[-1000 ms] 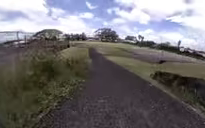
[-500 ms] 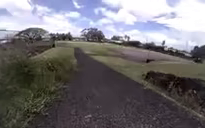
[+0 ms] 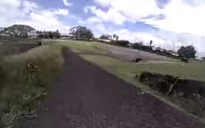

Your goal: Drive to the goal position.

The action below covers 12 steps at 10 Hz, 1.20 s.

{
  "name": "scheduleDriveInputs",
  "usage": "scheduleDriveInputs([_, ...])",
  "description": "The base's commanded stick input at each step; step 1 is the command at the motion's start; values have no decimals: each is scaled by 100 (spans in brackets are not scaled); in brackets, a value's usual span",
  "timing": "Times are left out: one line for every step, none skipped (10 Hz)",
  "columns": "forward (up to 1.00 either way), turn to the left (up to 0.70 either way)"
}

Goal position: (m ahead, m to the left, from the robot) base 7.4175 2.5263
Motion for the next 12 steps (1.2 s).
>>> scheduleDriveInputs([70, 0])
scheduleDriveInputs([70, 0])
scheduleDriveInputs([70, 0])
scheduleDriveInputs([70, 0])
scheduleDriveInputs([70, 0])
scheduleDriveInputs([70, 0])
scheduleDriveInputs([70, 0])
scheduleDriveInputs([70, 0])
scheduleDriveInputs([70, 0])
scheduleDriveInputs([70, 0])
scheduleDriveInputs([70, 0])
scheduleDriveInputs([70, 0])
